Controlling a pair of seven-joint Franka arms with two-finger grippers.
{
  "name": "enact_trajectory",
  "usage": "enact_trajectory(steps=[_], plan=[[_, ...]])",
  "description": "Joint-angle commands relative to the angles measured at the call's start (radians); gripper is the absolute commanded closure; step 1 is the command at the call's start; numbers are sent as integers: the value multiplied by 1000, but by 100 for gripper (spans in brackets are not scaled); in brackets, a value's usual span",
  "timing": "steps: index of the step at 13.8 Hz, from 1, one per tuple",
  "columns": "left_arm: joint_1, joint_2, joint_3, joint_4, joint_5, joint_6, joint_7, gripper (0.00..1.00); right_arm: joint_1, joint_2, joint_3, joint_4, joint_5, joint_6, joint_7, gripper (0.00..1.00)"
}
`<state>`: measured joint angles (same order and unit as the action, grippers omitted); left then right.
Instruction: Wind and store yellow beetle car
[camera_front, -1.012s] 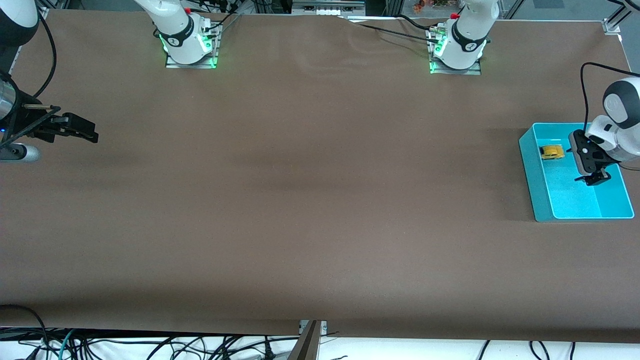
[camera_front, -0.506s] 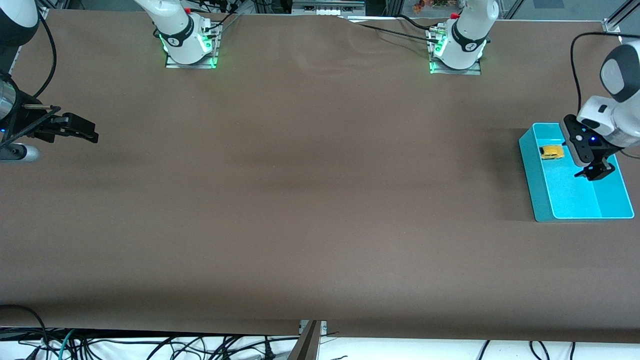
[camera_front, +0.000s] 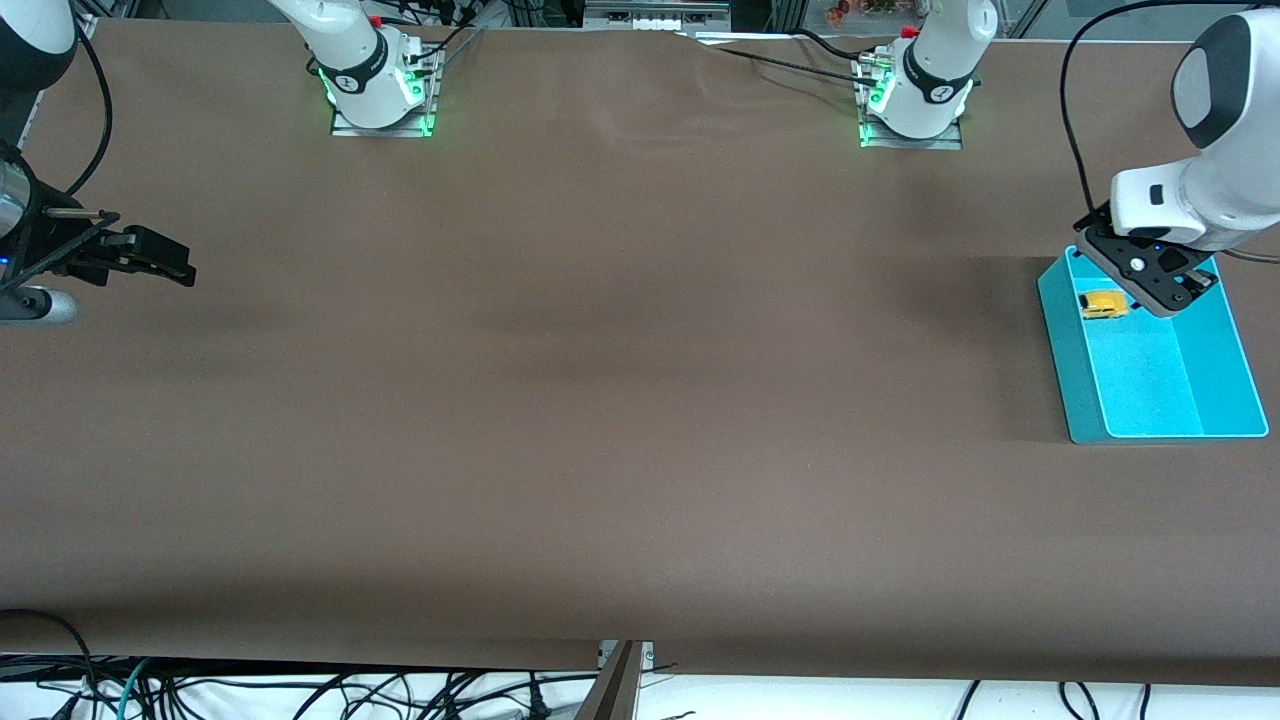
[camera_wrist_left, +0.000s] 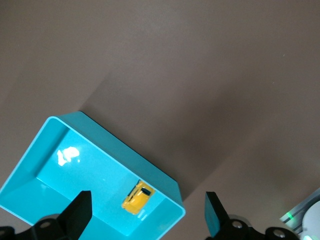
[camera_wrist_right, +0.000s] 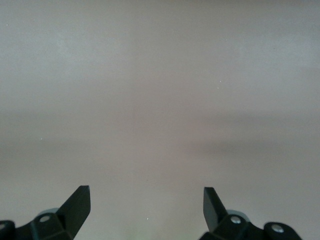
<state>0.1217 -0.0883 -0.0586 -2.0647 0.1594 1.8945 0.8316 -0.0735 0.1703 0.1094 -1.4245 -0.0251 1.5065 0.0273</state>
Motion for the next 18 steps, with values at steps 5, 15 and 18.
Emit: enact_trajectory(steps=[5, 15, 18], plan=[[-37, -5, -18, 63, -138, -74, -513, 1, -2, 3, 3, 13, -9, -2, -15, 0], [-96, 10, -15, 192, -193, -104, -672, 0, 9, 5, 9, 21, -12, 1, -10, 0], [-100, 13, -6, 201, -195, -106, -699, 0, 9, 5, 9, 21, -12, 1, -10, 0]])
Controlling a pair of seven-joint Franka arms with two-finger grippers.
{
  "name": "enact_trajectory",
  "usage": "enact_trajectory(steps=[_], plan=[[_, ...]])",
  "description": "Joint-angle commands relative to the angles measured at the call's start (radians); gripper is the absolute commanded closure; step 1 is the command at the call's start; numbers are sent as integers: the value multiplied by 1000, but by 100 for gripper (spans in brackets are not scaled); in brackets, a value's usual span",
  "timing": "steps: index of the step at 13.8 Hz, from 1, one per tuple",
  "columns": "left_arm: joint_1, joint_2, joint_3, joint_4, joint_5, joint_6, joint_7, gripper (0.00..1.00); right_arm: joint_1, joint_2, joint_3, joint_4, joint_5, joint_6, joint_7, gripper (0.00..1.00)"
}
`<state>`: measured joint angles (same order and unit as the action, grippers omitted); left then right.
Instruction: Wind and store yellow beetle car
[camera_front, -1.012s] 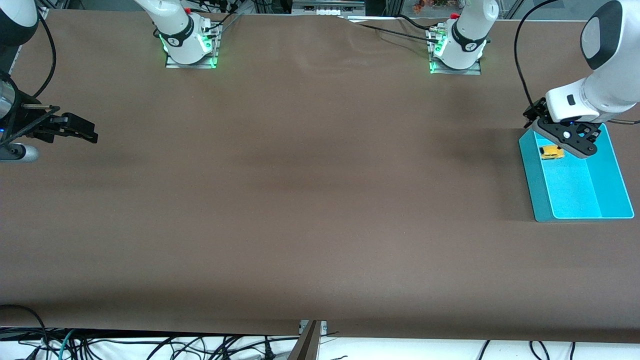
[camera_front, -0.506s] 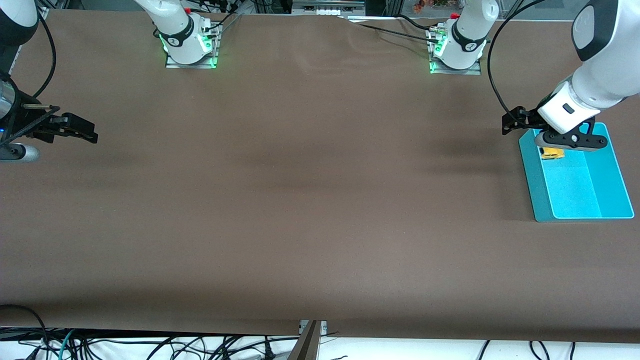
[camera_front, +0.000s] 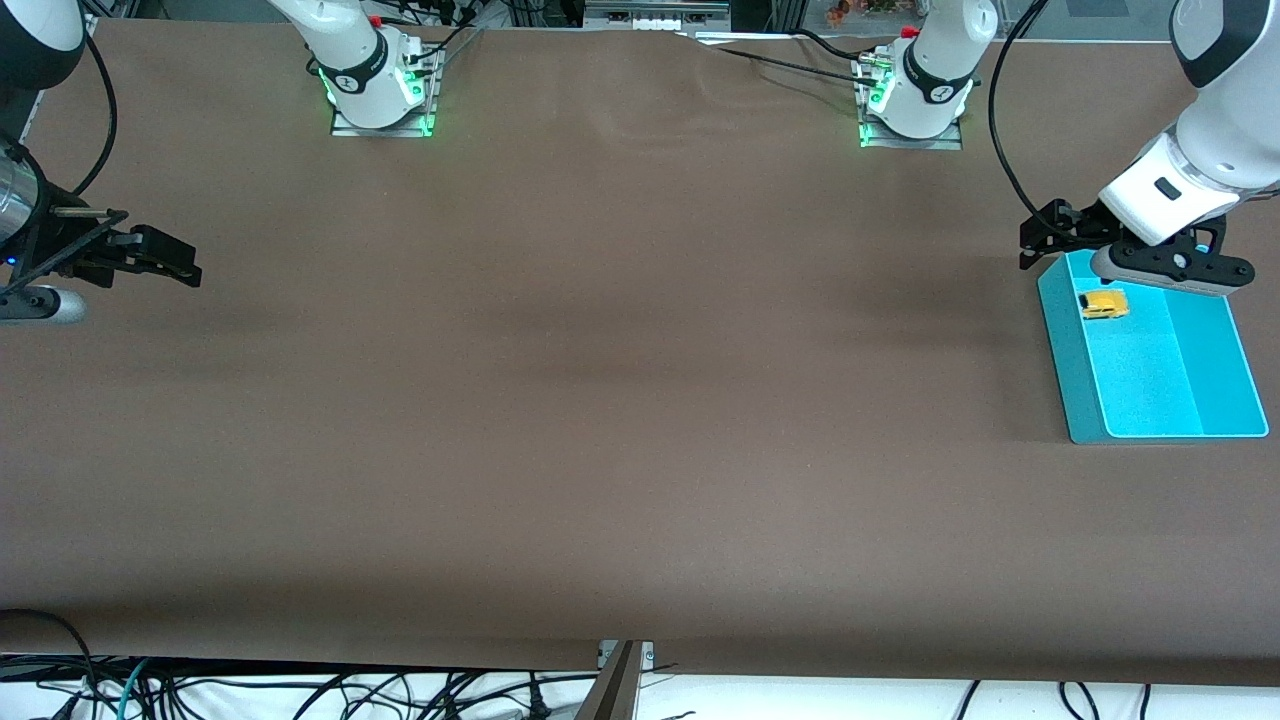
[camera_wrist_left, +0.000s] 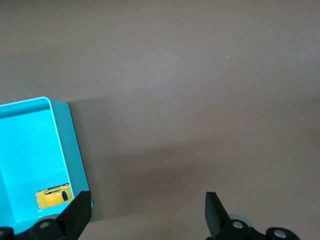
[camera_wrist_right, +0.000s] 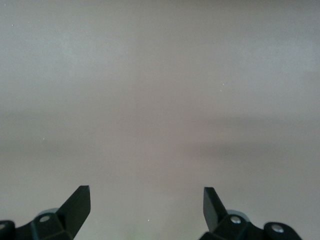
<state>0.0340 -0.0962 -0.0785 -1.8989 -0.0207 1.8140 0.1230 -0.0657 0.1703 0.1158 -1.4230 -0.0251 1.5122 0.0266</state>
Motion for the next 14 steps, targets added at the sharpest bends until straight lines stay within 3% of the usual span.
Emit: enact_trajectory(steps=[1, 5, 14], plan=[[-13, 20, 16, 35, -13, -27, -35, 0, 1, 5, 2, 19, -12, -4, -11, 0], [-22, 20, 17, 29, -12, -30, -173, 0, 1, 5, 2, 19, -13, -4, -11, 0], [-28, 20, 17, 58, 22, -122, -164, 0, 11, 9, 2, 19, -13, -1, -10, 0]])
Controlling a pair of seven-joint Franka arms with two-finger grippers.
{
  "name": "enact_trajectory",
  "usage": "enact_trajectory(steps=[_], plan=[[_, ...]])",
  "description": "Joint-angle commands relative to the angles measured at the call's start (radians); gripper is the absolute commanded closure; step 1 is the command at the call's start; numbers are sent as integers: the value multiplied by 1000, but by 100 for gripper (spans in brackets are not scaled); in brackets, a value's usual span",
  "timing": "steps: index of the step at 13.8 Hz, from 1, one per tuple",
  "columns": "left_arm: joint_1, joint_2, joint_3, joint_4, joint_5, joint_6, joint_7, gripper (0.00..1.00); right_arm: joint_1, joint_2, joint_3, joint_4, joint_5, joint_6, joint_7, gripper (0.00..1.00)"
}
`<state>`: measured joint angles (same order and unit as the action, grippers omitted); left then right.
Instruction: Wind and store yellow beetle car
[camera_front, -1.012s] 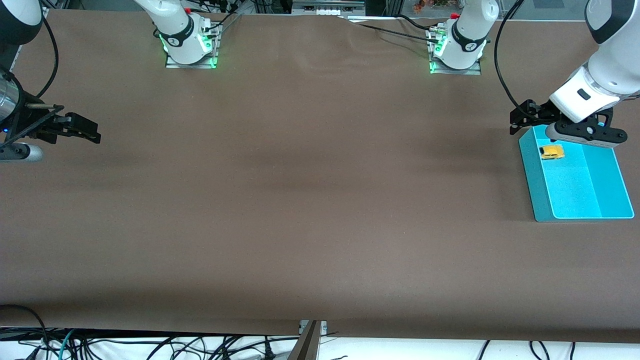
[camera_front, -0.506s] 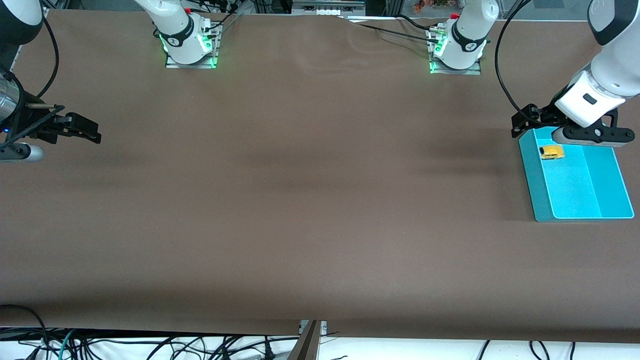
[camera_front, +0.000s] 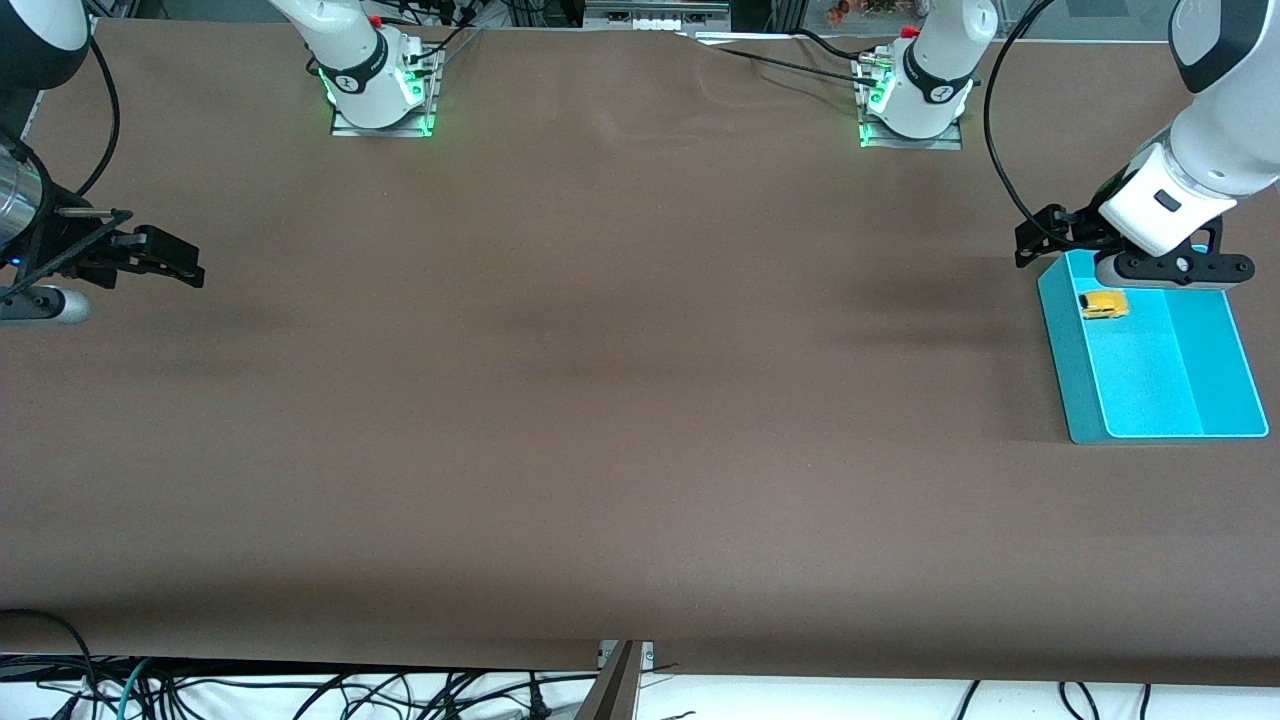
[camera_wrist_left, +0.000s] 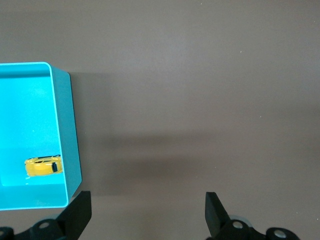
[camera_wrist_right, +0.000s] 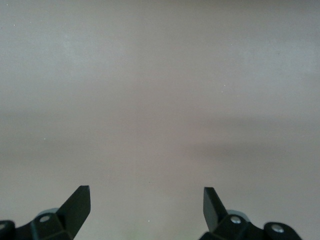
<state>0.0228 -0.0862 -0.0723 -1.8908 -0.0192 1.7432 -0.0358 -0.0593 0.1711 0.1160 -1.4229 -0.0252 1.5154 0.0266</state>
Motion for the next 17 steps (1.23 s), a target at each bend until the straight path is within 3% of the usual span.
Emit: enact_trajectory(steps=[1, 17], plan=[[-17, 16, 11, 86, 21, -89, -4, 0, 4, 8, 2, 19, -13, -4, -10, 0], [-1, 37, 17, 98, 22, -103, 43, 0, 4, -1, 4, 21, -22, -11, -4, 0]])
